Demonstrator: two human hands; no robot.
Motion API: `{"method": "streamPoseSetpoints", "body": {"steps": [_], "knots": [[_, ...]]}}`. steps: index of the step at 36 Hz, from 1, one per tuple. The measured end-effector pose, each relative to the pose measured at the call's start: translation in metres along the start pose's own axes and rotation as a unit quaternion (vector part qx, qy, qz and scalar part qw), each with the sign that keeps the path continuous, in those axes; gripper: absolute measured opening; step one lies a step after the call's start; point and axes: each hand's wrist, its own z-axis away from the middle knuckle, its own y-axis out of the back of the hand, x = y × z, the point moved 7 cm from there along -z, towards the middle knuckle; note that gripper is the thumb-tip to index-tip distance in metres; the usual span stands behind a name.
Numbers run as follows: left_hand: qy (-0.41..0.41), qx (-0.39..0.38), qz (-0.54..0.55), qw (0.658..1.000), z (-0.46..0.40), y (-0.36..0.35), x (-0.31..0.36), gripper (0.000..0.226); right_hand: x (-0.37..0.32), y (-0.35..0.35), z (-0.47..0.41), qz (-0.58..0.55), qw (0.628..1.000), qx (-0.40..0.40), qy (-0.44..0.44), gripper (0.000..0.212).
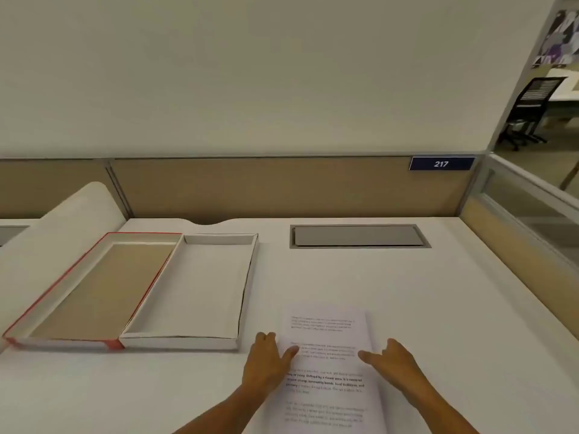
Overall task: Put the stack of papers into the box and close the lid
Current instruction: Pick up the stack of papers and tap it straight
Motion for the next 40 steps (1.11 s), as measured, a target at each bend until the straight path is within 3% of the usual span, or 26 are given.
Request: {"method": "streamPoseSetpoints", "body": {"steps": [3, 7, 13, 19, 28, 40], "knots": [[0.04, -0.01, 0.037, 0.998, 0.0, -0.005, -0.004, 0.064, 0.006, -0.014, 0.007, -0.008, 0.999, -0.038, -0.001, 0.042], [0.099, -0.025, 0.035, 0.994, -0.002, -0.01, -0.001, 0.067, 0.005, -0.026, 0.013, -0.013, 0.999, -0.044, 0.012, 0.032], [0.185, -0.063, 0.091, 0.976, -0.003, -0.026, 0.005, 0.073, 0.001, -0.034, 0.018, 0.045, 0.999, -0.023, 0.009, 0.055], [0.236, -0.061, 0.178, 0.954, -0.004, -0.028, 0.001, 0.085, 0.0, -0.043, 0.02, 0.129, 0.991, 0.022, 0.026, 0.064], [0.233, -0.087, 0.274, 0.929, -0.012, -0.026, 0.007, 0.06, 0.002, -0.042, 0.014, 0.147, 0.988, 0.024, 0.03, 0.066], [0.247, -0.103, 0.327, 0.906, -0.016, -0.033, 0.009, 0.063, 0.007, -0.042, 0.008, 0.143, 0.989, 0.026, 0.03, 0.065]]}}
